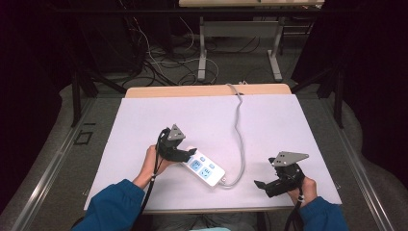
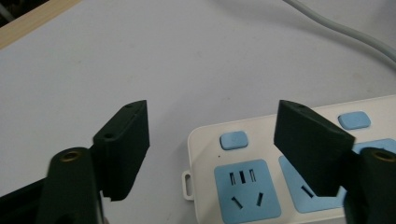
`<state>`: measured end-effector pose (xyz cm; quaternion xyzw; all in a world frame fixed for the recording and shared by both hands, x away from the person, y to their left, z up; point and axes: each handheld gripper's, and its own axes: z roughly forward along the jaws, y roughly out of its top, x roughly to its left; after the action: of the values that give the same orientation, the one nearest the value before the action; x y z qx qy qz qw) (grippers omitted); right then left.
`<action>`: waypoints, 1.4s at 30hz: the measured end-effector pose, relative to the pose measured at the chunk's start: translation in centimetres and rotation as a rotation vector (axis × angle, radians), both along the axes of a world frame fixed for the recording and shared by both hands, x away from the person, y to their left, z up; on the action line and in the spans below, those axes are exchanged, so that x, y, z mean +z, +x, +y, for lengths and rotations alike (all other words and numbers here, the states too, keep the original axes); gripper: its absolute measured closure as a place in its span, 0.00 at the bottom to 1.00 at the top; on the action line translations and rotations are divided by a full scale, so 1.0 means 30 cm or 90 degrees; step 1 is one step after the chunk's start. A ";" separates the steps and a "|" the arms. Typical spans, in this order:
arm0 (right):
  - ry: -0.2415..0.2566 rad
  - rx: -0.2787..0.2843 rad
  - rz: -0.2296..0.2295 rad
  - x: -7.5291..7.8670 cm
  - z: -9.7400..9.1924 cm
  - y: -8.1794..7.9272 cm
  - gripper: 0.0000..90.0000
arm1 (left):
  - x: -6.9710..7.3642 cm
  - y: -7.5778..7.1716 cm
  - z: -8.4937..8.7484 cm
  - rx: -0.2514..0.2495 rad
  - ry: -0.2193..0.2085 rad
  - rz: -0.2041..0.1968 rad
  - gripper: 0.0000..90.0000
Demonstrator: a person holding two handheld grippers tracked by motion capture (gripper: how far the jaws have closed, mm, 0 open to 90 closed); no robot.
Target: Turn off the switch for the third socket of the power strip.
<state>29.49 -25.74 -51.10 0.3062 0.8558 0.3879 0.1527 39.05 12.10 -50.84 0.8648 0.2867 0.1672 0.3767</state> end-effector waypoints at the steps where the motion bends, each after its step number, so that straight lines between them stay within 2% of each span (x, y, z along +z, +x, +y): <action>1: 0.003 -0.001 -0.003 0.000 0.000 0.000 0.03 | 0.002 -0.003 0.005 -0.001 0.000 0.004 0.26; 3: 0.001 -0.001 0.001 0.000 -0.001 0.001 0.03 | 0.007 -0.008 0.015 0.002 0.000 0.001 0.20; 7: 0.002 -0.001 0.002 0.000 0.000 0.000 0.03 | 0.018 -0.016 0.035 0.011 0.001 -0.005 0.15; 12: 0.000 -0.003 0.000 0.000 0.000 -0.001 0.03 | 0.022 -0.027 0.051 0.015 0.019 0.001 0.06; 17: -0.002 -0.006 -0.001 0.000 0.000 0.001 0.03 | 0.032 -0.047 0.066 0.023 0.026 -0.008 0.00; 24: -0.004 -0.002 -0.007 0.000 -0.003 0.002 0.03 | 0.035 -0.068 0.093 0.030 0.030 -0.003 0.00; 28: -0.002 -0.009 0.000 0.000 -0.001 0.000 0.03 | 0.036 -0.073 0.111 0.036 0.032 -0.011 0.00; 30: 0.000 -0.010 -0.005 -0.001 -0.001 -0.001 0.03 | 0.038 -0.079 0.121 0.041 0.032 -0.003 0.00; 32: -0.004 -0.003 -0.007 0.000 -0.002 0.002 0.03 | 0.040 -0.085 0.137 0.043 0.038 -0.014 0.00; 34: -0.001 -0.009 0.001 -0.001 0.000 0.000 0.03 | 0.040 -0.095 0.146 0.048 0.035 -0.007 0.00; 36: 0.002 -0.009 -0.002 -0.001 -0.003 0.003 0.03 | 0.043 -0.103 0.164 0.050 0.041 -0.017 0.00; 38: 0.003 -0.014 -0.002 0.000 -0.005 0.002 0.03 | 0.043 -0.116 0.175 0.056 0.038 -0.011 0.00; 40: 0.004 -0.015 -0.004 0.000 -0.004 0.001 0.03 | 0.047 -0.126 0.191 0.058 0.051 -0.023 0.00; 42: 0.005 -0.013 -0.004 0.000 -0.003 0.001 0.03 | 0.045 -0.138 0.202 0.064 0.040 -0.014 0.00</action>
<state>29.53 -25.84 -51.11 0.3144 0.8507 0.3905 0.1583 34.91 18.17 -49.48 0.8589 0.3206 0.2044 0.3432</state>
